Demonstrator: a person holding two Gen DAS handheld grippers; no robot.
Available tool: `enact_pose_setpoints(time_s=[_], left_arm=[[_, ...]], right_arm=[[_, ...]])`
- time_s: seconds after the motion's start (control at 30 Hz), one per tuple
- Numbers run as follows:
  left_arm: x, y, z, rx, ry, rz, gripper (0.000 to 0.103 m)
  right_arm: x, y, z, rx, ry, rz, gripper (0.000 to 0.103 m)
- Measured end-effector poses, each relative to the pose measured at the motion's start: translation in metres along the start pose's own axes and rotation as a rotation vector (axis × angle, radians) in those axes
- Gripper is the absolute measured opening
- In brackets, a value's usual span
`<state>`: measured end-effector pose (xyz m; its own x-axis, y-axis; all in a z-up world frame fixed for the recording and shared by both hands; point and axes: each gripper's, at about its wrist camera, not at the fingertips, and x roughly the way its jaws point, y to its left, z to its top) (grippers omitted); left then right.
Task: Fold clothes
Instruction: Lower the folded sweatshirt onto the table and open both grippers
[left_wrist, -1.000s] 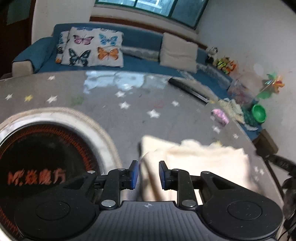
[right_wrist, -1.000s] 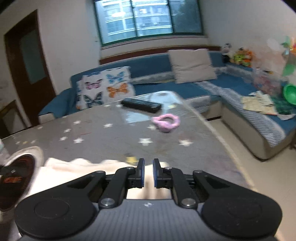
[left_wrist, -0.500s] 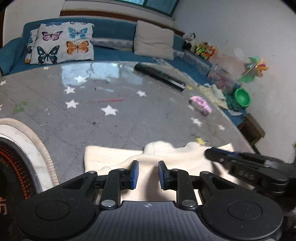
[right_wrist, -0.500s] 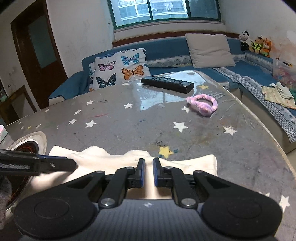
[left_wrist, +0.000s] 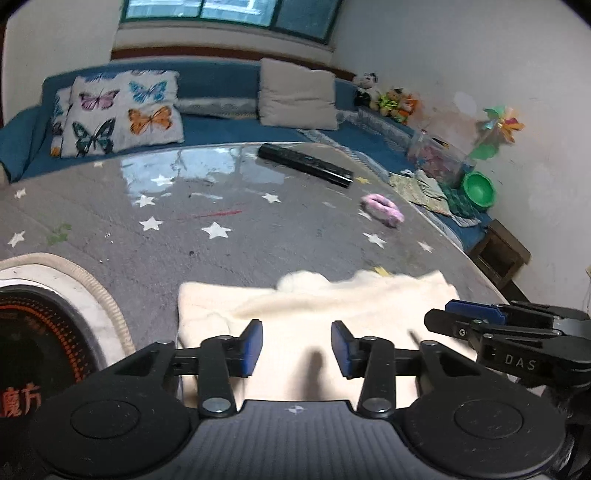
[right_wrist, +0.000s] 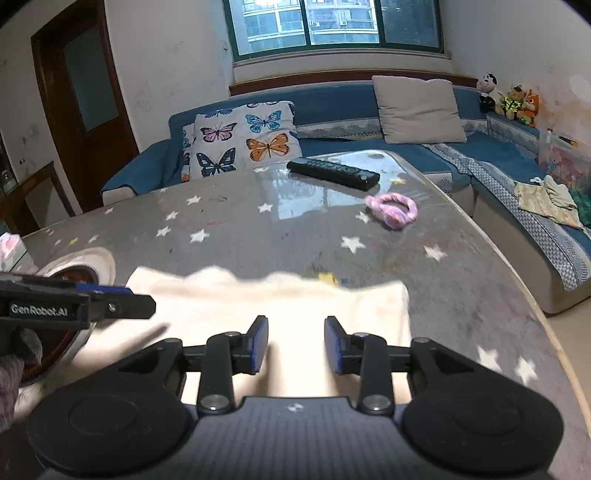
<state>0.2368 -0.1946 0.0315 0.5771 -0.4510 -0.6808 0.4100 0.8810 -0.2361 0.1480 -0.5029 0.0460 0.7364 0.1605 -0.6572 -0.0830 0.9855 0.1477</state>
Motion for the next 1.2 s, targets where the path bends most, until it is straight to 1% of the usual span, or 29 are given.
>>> enact_pose_setpoints(time_s=[0.17,0.23,0.3,0.4,0.47,0.5,0.57,0.6,0.63,0.83,0.93,1.0,1.03,1.07,1.1,1.13,1.17,1.2], left_arm=[[-0.021,-0.008,-0.026,0.039,-0.001,0.007,0.047],[-0.025,-0.007,-0.037,0.043,0.002,0.017,0.048],[-0.028,-0.005,-0.046,0.040,0.006,0.028,0.050],[-0.033,-0.003,-0.056,0.035,0.006,0.050,0.050],[-0.038,-0.003,-0.061,0.036,0.000,0.060,0.056],[-0.042,-0.002,-0.063,0.031,0.000,0.060,0.057],[-0.047,-0.001,-0.066,0.026,-0.007,0.060,0.060],[-0.049,-0.001,-0.067,0.025,-0.008,0.063,0.062],[-0.050,-0.001,-0.068,0.025,-0.009,0.066,0.063],[-0.052,0.005,-0.072,0.018,-0.010,0.083,0.067],[-0.058,0.007,-0.077,0.012,-0.016,0.086,0.070],[-0.059,0.008,-0.077,0.009,-0.025,0.092,0.073],[-0.059,0.009,-0.076,0.007,-0.030,0.095,0.077],[-0.059,0.009,-0.075,0.005,-0.035,0.097,0.084],[-0.059,0.010,-0.074,0.003,-0.040,0.100,0.089],[-0.059,0.010,-0.073,0.001,-0.045,0.103,0.100],[-0.060,0.011,-0.072,-0.001,-0.050,0.106,0.103],[-0.060,0.011,-0.071,-0.003,-0.054,0.108,0.103]], right_arm=[[-0.031,-0.004,-0.027,0.012,0.005,-0.024,0.033],[-0.039,-0.007,-0.038,0.022,0.010,-0.030,0.033],[-0.042,-0.011,-0.049,0.020,0.023,-0.057,0.033],[-0.050,-0.010,-0.054,0.019,0.012,-0.078,0.034],[-0.055,-0.007,-0.056,0.018,-0.004,-0.086,0.038],[-0.056,-0.003,-0.056,0.013,-0.015,-0.083,0.040],[-0.052,0.008,-0.053,-0.008,-0.022,-0.068,0.044],[-0.049,0.013,-0.052,-0.018,-0.026,-0.060,0.049],[-0.047,0.018,-0.051,-0.028,-0.029,-0.052,0.051],[-0.033,0.050,-0.045,-0.090,-0.046,-0.008,0.051],[-0.024,0.064,-0.056,-0.158,-0.021,-0.025,0.052],[-0.023,0.071,-0.066,-0.212,-0.002,-0.041,0.053],[-0.025,0.075,-0.071,-0.237,0.001,-0.054,0.054],[-0.028,0.077,-0.075,-0.259,0.000,-0.062,0.054],[-0.031,0.078,-0.077,-0.271,-0.002,-0.065,0.054],[-0.034,0.078,-0.078,-0.270,-0.007,-0.066,0.056],[-0.037,0.076,-0.077,-0.262,-0.014,-0.068,0.056],[-0.039,0.074,-0.076,-0.250,-0.025,-0.071,0.057]])
